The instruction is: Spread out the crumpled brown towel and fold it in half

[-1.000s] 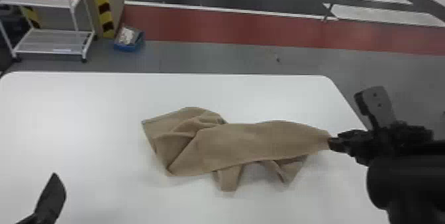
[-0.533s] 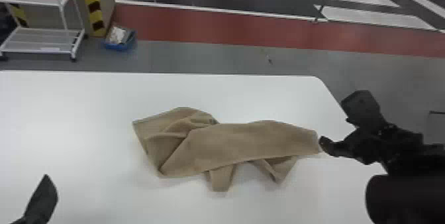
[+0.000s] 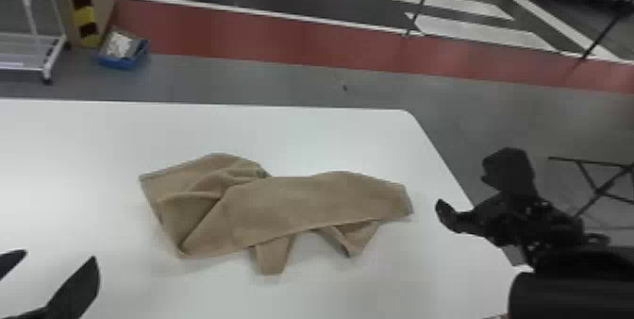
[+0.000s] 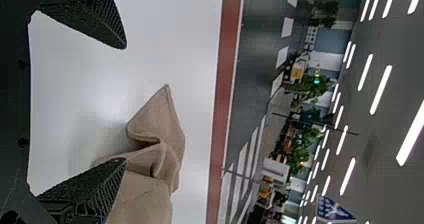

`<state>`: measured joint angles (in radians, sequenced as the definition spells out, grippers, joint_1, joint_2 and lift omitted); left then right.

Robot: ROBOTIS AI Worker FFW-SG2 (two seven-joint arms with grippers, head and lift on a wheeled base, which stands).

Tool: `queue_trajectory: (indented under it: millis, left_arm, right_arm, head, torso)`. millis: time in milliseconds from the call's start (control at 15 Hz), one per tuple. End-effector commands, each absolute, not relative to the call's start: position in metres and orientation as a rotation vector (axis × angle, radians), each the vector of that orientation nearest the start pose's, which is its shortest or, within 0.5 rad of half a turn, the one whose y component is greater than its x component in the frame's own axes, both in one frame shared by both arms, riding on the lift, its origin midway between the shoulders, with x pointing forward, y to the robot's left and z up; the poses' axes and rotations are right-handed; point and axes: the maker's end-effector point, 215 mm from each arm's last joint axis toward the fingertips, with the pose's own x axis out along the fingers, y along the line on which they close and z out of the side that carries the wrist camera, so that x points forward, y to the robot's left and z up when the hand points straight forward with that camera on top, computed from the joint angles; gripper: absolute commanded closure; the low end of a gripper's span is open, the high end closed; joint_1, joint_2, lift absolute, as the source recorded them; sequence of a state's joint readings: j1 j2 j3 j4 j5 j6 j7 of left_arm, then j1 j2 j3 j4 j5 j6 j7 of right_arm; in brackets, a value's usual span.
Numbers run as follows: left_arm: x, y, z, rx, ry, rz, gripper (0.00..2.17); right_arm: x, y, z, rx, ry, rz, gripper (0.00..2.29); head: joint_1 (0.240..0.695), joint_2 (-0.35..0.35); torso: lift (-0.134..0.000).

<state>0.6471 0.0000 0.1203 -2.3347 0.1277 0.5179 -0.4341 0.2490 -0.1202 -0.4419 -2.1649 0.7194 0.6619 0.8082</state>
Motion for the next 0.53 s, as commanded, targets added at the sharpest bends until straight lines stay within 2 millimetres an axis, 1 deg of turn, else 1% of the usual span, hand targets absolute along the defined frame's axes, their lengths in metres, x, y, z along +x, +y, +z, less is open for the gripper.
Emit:
queue_trajectory:
  millis: [0, 133, 200, 267, 400, 467]
  left_arm:
    - [0.403, 0.167, -0.399, -0.127, 0.426, -0.382, 0.1]
    - [0.422, 0.153, -0.419, -0.16, 0.513, -0.415, 0.13]
    - [0.427, 0.148, -0.427, -0.17, 0.556, -0.423, 0.14]
    - [0.432, 0.141, -0.429, -0.169, 0.561, -0.432, 0.14]
    - [0.451, 0.136, -0.436, -0.146, 0.57, -0.423, 0.14]
    - [0.461, 0.136, -0.438, -0.145, 0.57, -0.418, 0.14]
  right_arm:
    - [0.435, -0.463, -0.374, -0.566, 0.659, 0.017, 0.08]
    - [0.45, -0.451, -0.382, -0.595, 0.674, 0.036, 0.08]
    - [0.453, -0.447, -0.383, -0.607, 0.678, 0.04, 0.08]
    - [0.453, -0.448, -0.383, -0.614, 0.681, 0.038, 0.08]
    - [0.453, -0.449, -0.383, -0.629, 0.69, 0.032, 0.08]
    - [0.451, -0.449, -0.386, -0.634, 0.7, 0.031, 0.08]
  head:
    - [0.695, -0.35]
    - [0.695, -0.35]
    - [0.695, -0.35]
    - [0.695, -0.35]
    - [0.695, -0.35]
    - [0.695, -0.35]
  torso:
    - [-0.125]
    - [-0.125]
    - [-0.125]
    - [-0.125]
    - [-0.125]
    - [-0.125]
